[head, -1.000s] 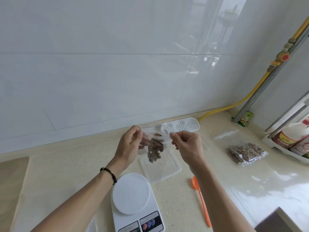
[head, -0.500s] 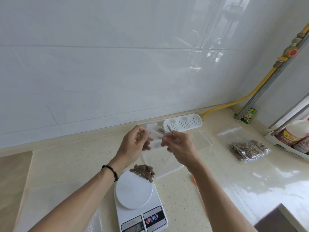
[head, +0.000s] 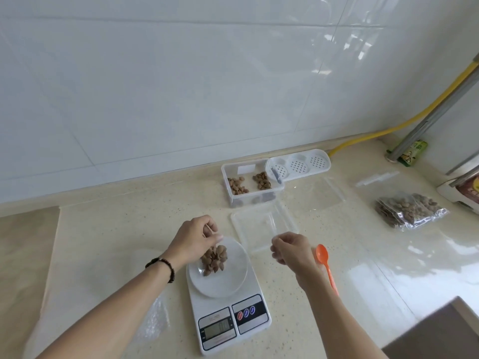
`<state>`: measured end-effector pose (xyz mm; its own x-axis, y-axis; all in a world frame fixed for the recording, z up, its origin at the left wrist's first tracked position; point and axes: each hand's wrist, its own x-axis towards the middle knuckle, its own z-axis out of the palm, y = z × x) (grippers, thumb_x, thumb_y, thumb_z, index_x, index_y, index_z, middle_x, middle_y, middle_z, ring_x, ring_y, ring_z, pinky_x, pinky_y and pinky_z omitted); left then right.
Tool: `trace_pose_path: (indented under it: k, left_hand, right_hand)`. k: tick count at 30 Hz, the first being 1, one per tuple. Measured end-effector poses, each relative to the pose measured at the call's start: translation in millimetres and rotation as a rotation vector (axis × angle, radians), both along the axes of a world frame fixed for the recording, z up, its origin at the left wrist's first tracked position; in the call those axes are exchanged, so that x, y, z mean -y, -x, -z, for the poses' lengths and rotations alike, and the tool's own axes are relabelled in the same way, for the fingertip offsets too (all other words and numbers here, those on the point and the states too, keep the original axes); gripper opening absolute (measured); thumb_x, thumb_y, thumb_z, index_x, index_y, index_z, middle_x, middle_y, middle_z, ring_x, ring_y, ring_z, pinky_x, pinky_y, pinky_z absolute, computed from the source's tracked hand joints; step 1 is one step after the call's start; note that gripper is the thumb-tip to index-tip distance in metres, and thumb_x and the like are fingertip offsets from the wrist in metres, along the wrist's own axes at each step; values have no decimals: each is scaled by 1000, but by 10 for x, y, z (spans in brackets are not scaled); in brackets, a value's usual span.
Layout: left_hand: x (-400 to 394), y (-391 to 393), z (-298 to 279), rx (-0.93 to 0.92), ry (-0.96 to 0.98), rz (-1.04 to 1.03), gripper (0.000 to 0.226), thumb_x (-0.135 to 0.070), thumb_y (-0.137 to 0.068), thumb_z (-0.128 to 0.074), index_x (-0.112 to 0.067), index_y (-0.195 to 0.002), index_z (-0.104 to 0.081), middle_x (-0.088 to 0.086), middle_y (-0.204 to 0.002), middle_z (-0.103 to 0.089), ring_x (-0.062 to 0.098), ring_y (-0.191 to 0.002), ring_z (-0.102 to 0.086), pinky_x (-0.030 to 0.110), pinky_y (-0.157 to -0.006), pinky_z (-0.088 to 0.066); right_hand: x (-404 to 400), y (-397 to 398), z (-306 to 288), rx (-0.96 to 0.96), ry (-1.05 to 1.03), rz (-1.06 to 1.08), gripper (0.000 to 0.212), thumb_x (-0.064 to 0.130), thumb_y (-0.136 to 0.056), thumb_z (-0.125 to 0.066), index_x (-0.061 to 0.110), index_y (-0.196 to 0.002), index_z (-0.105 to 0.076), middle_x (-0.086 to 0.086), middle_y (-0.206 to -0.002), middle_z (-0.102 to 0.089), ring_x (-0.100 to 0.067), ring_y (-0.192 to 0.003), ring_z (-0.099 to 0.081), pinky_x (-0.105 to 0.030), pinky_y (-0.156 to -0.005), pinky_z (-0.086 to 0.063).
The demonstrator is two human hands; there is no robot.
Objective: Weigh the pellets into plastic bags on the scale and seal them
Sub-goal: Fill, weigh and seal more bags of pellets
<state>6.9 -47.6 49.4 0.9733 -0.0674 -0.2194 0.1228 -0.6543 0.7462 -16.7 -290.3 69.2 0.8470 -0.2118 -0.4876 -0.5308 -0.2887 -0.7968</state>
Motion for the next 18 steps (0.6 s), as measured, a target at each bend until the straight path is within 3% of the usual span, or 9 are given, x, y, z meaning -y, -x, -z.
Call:
trace_pose_path:
  k: [3, 6, 7, 9, 14, 18]
  left_hand:
    - [37, 55, 123, 45, -113, -4, 16, -34, -83, -72, -23, -87, -61, -9, -79, -66, 9, -75, -62, 23, -66, -49]
    - [40, 143, 228, 170, -320, 34, 21, -35, -88, -67, -21, -104, -63, -7, -97, -66, 15, -93, -59, 29, -77, -49]
    - [27, 179, 261, 220, -368, 42, 26, -34, -89, -65, -18, -110, -64, -4, -104, -66, 18, -99, -59, 31, -82, -49]
    - [-26, 272, 318, 311, -429, 70, 35, -34, -91, -61, -13, -118, -65, 3, -114, -67, 24, -109, -58, 37, -90, -49]
    - [-231, 613, 419, 354, -571, 132, 59, -46, -97, -25, -11, -137, -51, 11, -138, -54, 30, -137, -40, 51, -112, -33]
    - [-398, 869, 515, 354, -647, 178, 64, -51, -100, -18, -12, -146, -38, 10, -150, -41, 28, -145, -24, 52, -117, -19]
  right_hand:
    - [19, 76, 90, -19, 162, -63, 10, 10, -90, -61, 7, -88, -70, -10, -81, -71, -14, -67, -61, -36, -72, -57]
    - [21, 135, 56, -33, 337, -137, 20, 23, -94, -62, 13, -111, -62, -1, -96, -69, -13, -79, -62, -22, -61, -47]
    - [16, 153, 58, -36, 401, -158, 31, 26, -95, -61, 14, -123, -57, -1, -105, -68, -16, -89, -63, -23, -64, -47]
    - [-4, 173, 117, 35, 573, -221, 44, 30, -96, -57, 13, -136, -48, -6, -129, -60, -23, -114, -58, -32, -85, -48]
    - [-250, 196, 158, 347, 806, -489, 53, 38, -101, -45, 19, -149, -34, -6, -156, -34, -25, -145, -26, -40, -115, -25]
    - [-486, 208, 140, 440, 892, -694, 68, 56, -96, -12, 26, -157, -11, -4, -165, -8, -24, -152, 0, -39, -121, 3]
